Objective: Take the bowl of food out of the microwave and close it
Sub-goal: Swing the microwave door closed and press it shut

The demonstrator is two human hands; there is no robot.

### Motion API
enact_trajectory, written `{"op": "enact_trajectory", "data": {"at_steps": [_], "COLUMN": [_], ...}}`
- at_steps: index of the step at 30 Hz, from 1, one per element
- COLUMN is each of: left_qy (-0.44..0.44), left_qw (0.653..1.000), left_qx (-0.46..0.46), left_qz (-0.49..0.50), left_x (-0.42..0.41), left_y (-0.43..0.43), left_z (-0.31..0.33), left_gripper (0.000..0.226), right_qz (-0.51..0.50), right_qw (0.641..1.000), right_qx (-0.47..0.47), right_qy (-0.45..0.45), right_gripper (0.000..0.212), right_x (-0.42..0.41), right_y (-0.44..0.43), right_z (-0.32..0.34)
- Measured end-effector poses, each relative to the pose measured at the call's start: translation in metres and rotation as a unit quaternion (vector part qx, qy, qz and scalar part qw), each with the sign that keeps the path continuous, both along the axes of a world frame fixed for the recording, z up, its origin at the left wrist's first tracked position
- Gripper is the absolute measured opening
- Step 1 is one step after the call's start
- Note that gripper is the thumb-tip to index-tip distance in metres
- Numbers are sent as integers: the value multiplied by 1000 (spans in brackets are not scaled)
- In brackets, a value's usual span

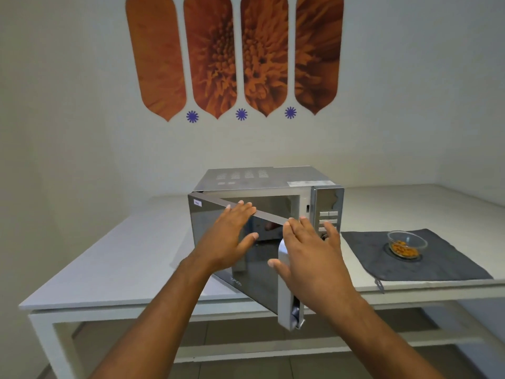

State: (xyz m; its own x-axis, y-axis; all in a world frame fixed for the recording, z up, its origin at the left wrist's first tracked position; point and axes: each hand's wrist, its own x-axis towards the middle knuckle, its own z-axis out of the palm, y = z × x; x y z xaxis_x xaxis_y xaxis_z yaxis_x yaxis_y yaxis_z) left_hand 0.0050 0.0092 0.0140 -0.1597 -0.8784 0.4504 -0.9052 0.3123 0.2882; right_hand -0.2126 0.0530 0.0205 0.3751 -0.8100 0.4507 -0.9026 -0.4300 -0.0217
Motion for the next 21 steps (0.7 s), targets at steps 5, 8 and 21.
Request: {"op": "enact_trajectory", "data": {"at_steps": [5, 8, 21], "left_qy": [-51, -66, -106], "left_qw": [998, 997, 986], "left_qx": [-15, -42, -108], "left_qz": [15, 28, 68], "left_x": [-20, -25, -41], "left_y": [-27, -50, -110], "left_z": [7, 4, -2], "left_gripper": [70, 69, 71], "right_qz": [-30, -44, -52], "right_qw": [999, 998, 996], "right_qx": [-16, -28, -32], "right_qy": [24, 41, 69], "right_gripper": [80, 86, 96], "right_x": [-12, -22, -35], "right_y": [-41, -65, -148], "right_z": [-8, -10, -10]}}
